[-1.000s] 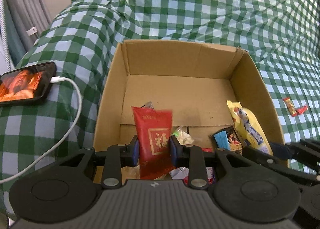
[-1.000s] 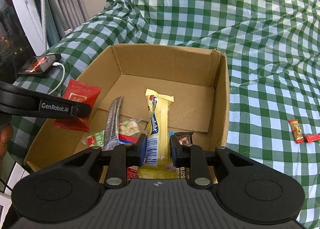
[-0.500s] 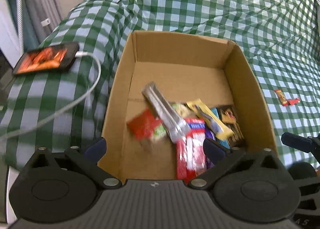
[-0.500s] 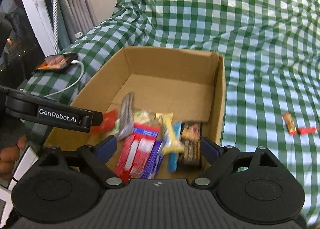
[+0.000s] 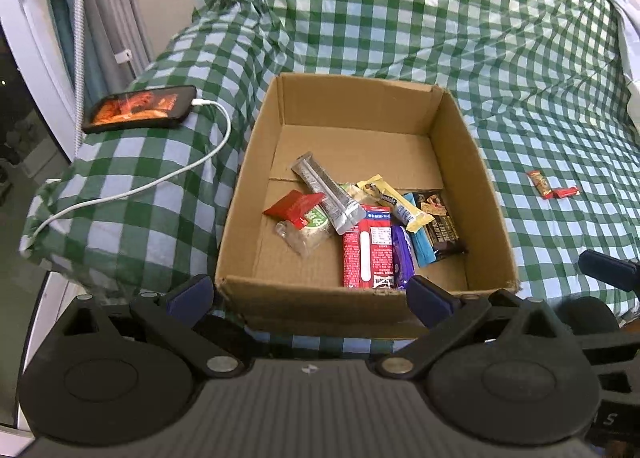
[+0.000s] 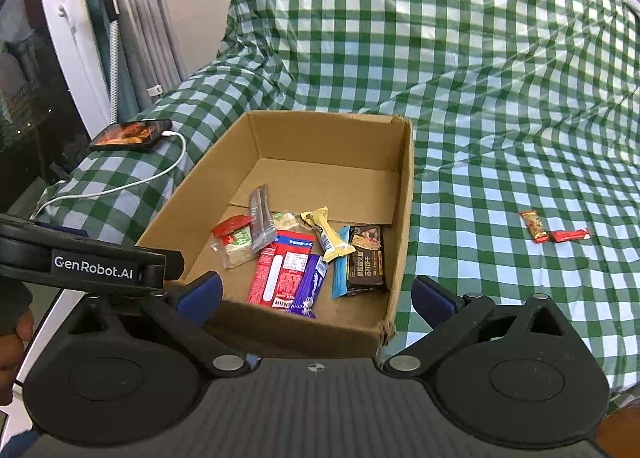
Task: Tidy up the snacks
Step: 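Lift both tools back from the box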
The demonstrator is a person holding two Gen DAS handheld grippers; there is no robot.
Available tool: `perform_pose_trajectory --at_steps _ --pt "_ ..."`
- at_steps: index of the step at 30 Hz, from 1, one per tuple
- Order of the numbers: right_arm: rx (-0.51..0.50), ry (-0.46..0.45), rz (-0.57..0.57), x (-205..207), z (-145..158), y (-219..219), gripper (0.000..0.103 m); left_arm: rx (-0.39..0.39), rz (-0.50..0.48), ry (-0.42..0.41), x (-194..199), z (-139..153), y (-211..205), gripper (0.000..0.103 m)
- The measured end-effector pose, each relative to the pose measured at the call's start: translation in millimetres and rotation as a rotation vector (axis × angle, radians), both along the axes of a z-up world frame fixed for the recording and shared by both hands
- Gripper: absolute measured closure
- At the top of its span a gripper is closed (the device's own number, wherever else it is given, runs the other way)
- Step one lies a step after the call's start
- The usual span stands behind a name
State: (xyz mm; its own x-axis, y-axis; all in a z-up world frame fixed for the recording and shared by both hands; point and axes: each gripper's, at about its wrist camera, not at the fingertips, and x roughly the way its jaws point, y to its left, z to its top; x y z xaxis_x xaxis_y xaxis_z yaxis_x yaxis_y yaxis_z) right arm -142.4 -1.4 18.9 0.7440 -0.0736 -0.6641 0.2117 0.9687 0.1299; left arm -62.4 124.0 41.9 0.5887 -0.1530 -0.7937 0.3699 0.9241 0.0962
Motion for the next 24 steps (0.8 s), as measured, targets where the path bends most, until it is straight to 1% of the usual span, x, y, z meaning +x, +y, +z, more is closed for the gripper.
perform_pose_trajectory --at_steps 5,17,24 --pt "-0.028 -0.03 0.005 -19.4 8.2 3.8 0.002 -0.018 0.017 -0.026 -19.6 5.9 4.2 0.0" --pt "-0.057 -0.099 0.006 -55.7 19.3 10.1 0.001 -0.014 0.001 -0.102 -52.8 21.8 5.5 0.0" --pt "-0.068 -0.129 0.009 -69.2 23.3 12.6 0.001 -0.019 0.0 -0.115 -64.0 27.3 7.2 0.0"
